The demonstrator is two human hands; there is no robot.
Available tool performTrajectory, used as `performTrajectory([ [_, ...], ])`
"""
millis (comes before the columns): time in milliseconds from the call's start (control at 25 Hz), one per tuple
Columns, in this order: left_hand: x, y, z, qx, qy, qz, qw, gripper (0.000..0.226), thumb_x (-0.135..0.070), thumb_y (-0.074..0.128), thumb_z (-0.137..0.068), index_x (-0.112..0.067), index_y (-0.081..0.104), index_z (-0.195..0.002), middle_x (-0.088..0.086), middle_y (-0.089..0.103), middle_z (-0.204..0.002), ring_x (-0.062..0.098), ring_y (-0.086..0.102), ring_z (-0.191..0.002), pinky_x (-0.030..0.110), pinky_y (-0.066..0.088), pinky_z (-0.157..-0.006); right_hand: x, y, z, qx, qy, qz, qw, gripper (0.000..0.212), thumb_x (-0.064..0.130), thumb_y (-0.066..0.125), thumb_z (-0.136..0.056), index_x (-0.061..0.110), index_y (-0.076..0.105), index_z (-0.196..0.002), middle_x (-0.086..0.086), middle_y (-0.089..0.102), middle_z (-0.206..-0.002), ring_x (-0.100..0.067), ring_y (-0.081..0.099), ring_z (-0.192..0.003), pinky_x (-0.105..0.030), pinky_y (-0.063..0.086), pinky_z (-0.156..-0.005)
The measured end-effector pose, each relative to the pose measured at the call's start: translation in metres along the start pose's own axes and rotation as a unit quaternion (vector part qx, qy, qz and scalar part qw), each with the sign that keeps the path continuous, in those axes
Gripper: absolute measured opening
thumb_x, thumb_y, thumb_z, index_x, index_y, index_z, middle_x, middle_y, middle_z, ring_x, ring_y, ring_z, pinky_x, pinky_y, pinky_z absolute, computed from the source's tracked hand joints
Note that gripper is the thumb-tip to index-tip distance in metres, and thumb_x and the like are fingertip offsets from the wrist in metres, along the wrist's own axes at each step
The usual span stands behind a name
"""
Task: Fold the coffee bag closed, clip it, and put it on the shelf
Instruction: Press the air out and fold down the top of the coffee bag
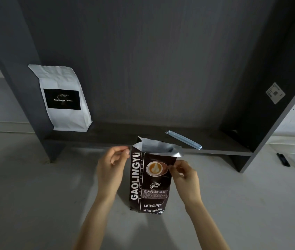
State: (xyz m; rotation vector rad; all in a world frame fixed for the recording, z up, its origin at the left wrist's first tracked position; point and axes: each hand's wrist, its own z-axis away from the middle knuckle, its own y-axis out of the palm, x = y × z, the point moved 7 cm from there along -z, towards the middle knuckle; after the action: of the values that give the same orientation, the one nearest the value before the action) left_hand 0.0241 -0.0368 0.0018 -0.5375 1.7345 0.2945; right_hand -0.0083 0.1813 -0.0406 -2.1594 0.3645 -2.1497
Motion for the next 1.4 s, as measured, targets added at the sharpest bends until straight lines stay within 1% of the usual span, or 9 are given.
performTrajectory([
  [280,-0.025,0.016,0.005,0.043,0.072,-0.055,0.995,0.036,-0.009,0.048,-0.083,-0.043,0.056,-0.076,-0.015,0.066,-0.082,0.003,0.063,-0.075,0.013,0.047,-0.066,0.019,-0.004,0.003,-0.018,-0.081,0.055,0.995,0.012,0.017,0.056,-0.085,0.012,0.065,-0.091,-0.006,0.066,-0.092,0.0,0.058,-0.072,0.0,0.043,-0.055],
  [400,-0.025,0.022,0.01,0.069,0.071,-0.029,0.995,0.026,-0.013,0.043,-0.081,-0.033,0.06,-0.084,-0.013,0.067,-0.083,-0.008,0.062,-0.076,0.003,0.044,-0.064,0.035,-0.011,0.006,-0.038,-0.111,0.021,0.993,0.009,0.015,0.056,-0.085,0.024,0.058,-0.086,0.004,0.065,-0.08,-0.005,0.063,-0.072,-0.001,0.044,-0.055],
  [560,-0.022,0.022,0.01,0.069,0.072,-0.017,0.995,0.015,-0.022,0.048,-0.082,-0.021,0.061,-0.087,-0.005,0.069,-0.08,0.0,0.063,-0.074,0.007,0.045,-0.065,0.052,-0.022,0.005,-0.056,-0.167,0.034,0.984,0.032,0.01,0.056,-0.085,0.036,0.047,-0.102,0.019,0.059,-0.076,0.007,0.061,-0.069,0.002,0.043,-0.06],
  [640,-0.021,0.02,0.01,0.058,0.073,-0.022,0.995,0.015,-0.03,0.045,-0.077,-0.027,0.059,-0.079,-0.008,0.068,-0.071,0.004,0.062,-0.069,0.011,0.045,-0.062,0.058,-0.024,0.002,-0.067,-0.201,0.082,0.974,0.033,0.011,0.059,-0.083,0.028,0.054,-0.111,0.012,0.056,-0.085,0.003,0.057,-0.072,0.003,0.042,-0.064],
  [760,-0.021,0.022,0.01,0.062,0.073,-0.029,0.995,0.013,-0.028,0.046,-0.081,-0.033,0.057,-0.075,-0.015,0.068,-0.065,0.003,0.062,-0.067,0.011,0.045,-0.06,0.064,-0.025,-0.004,-0.069,-0.226,0.124,0.964,0.02,0.011,0.06,-0.082,0.015,0.066,-0.101,0.003,0.049,-0.096,-0.006,0.052,-0.074,0.004,0.04,-0.066],
  [960,-0.025,0.019,0.009,0.042,0.085,-0.068,0.993,0.017,-0.015,0.048,-0.088,-0.029,0.054,-0.079,-0.014,0.062,-0.072,-0.008,0.06,-0.068,0.006,0.044,-0.061,0.068,-0.025,-0.006,-0.025,-0.249,0.171,0.953,0.013,0.009,0.054,-0.085,0.008,0.063,-0.094,-0.001,0.038,-0.103,-0.015,0.047,-0.094,0.005,0.039,-0.068],
  [1160,-0.02,0.018,0.005,0.028,0.07,-0.081,0.994,0.014,-0.017,0.048,-0.088,-0.013,0.06,-0.093,-0.018,0.059,-0.073,-0.018,0.057,-0.067,0.002,0.043,-0.061,0.074,-0.027,-0.01,0.033,-0.231,0.127,0.964,0.027,0.012,0.051,-0.087,0.038,0.052,-0.081,0.002,0.035,-0.114,-0.002,0.046,-0.099,0.0,0.042,-0.073],
  [1240,-0.02,0.019,0.005,0.032,0.064,-0.076,0.995,0.018,-0.017,0.048,-0.088,-0.008,0.061,-0.097,-0.013,0.061,-0.075,-0.018,0.057,-0.068,0.001,0.043,-0.062,0.072,-0.03,-0.009,0.021,-0.196,0.052,0.979,0.026,0.012,0.05,-0.087,0.037,0.049,-0.095,0.003,0.037,-0.116,-0.002,0.051,-0.098,-0.001,0.044,-0.075],
  [1400,-0.022,0.024,0.007,0.042,0.058,-0.046,0.996,0.022,-0.013,0.049,-0.087,-0.004,0.06,-0.105,-0.009,0.061,-0.079,-0.022,0.055,-0.069,-0.003,0.042,-0.064,0.046,-0.014,0.002,0.045,-0.12,-0.02,0.992,0.05,0.02,0.058,-0.083,0.035,0.035,-0.125,0.006,0.044,-0.123,-0.001,0.048,-0.107,-0.031,0.044,-0.096],
])
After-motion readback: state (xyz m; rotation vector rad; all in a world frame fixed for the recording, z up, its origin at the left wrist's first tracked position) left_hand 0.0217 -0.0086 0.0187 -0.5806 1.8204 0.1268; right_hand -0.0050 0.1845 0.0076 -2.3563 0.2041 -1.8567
